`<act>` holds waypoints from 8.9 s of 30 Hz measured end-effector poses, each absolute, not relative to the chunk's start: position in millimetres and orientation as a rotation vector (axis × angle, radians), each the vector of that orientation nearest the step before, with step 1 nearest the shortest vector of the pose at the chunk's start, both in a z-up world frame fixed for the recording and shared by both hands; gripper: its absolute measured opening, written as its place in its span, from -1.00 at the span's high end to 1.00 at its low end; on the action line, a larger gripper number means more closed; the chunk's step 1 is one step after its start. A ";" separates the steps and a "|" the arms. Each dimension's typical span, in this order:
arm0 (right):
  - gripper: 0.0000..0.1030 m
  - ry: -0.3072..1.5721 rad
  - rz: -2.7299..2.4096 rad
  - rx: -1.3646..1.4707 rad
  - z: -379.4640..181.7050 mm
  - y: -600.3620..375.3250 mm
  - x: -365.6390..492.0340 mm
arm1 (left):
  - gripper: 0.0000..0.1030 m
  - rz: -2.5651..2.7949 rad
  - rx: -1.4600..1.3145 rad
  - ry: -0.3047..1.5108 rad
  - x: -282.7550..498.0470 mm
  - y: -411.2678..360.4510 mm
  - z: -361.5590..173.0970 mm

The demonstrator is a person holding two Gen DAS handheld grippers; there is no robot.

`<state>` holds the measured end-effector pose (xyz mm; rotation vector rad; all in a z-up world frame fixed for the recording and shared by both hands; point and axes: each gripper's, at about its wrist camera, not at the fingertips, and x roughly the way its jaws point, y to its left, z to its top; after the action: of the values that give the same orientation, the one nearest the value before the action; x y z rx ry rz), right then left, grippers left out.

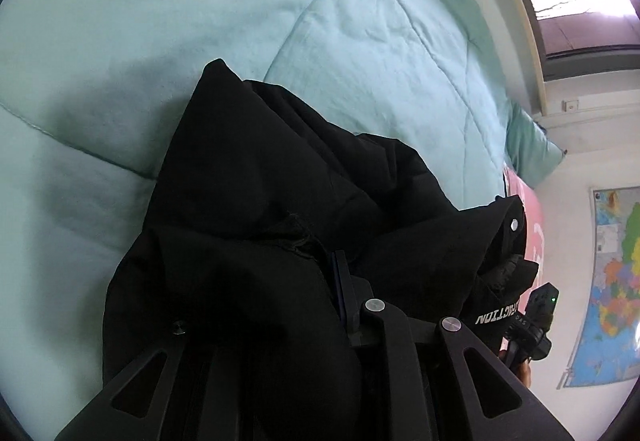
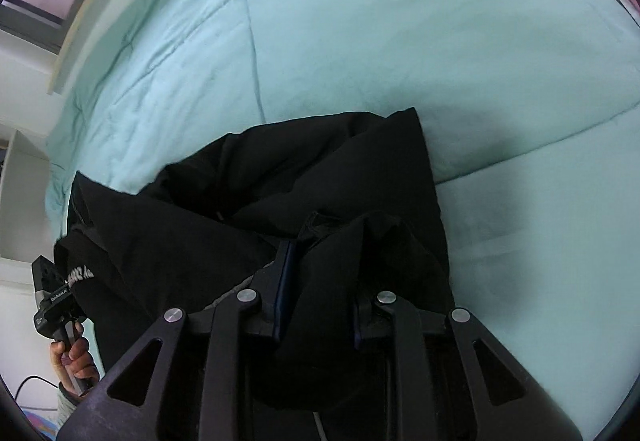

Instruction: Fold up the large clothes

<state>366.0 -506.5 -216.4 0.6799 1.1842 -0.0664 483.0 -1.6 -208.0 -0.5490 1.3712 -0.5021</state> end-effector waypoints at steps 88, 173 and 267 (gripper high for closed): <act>-0.02 0.921 0.039 0.380 -87.7 -478.4 323.1 | 0.49 -0.456 -0.160 1.170 469.6 35.9 -71.5; -0.62 1.075 -0.278 0.347 -131.0 -511.6 254.2 | 0.04 -0.380 -0.268 1.199 421.7 83.6 -118.4; -0.30 0.918 0.148 0.721 -216.4 -476.8 84.0 | 0.14 -0.764 -0.929 1.099 198.3 176.9 -259.8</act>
<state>84.0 -476.8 -216.4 0.7215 0.9182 0.1477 198.3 176.9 -259.8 -0.9294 1.0987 -0.7636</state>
